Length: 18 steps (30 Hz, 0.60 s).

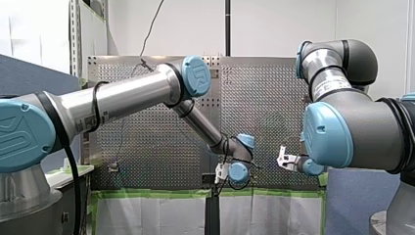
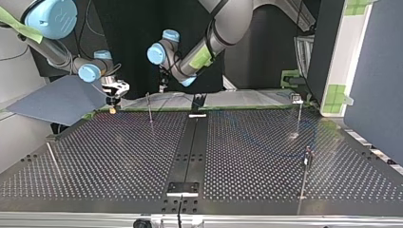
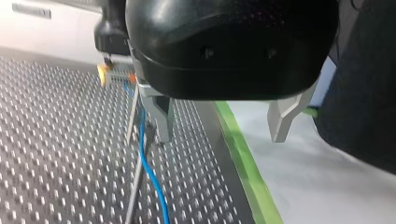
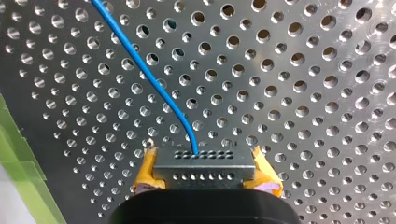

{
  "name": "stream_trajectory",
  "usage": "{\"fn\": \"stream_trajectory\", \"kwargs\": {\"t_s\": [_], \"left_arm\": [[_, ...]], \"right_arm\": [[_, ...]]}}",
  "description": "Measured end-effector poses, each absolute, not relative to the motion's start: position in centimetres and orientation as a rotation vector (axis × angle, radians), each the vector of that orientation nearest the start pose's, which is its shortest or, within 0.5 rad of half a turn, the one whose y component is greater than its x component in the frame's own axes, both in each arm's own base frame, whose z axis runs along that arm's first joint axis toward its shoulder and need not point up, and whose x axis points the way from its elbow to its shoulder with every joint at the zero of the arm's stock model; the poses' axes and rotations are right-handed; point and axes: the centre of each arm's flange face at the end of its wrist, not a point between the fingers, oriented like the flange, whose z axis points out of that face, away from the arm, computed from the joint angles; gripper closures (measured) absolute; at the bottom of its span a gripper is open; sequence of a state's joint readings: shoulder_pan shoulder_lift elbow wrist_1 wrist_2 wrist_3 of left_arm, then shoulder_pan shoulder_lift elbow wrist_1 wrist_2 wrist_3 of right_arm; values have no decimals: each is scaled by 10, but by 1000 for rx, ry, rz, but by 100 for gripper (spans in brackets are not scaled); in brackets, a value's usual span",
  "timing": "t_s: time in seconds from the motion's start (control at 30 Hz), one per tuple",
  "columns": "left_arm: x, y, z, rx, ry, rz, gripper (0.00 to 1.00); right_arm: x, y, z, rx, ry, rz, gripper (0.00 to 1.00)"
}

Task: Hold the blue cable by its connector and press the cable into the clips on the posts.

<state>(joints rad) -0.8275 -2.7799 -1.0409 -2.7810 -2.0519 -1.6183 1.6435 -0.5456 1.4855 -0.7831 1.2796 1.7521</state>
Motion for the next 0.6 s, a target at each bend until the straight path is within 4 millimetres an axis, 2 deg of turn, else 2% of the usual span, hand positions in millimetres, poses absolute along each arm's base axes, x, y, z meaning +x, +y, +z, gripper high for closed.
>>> {"fn": "stream_trajectory", "kwargs": {"t_s": [0.13,0.4,0.6], "left_arm": [[437,-629,-49,393,1792,-201,0],[434,-652,-32,354,1740,-281,0],[432,-658,-29,343,1730,-293,0]], "right_arm": [[210,-660,-47,1515,-1316,1524,100],[211,-660,-47,1517,-1318,1525,100],[211,-659,-47,1518,-1320,1525,100]]}}
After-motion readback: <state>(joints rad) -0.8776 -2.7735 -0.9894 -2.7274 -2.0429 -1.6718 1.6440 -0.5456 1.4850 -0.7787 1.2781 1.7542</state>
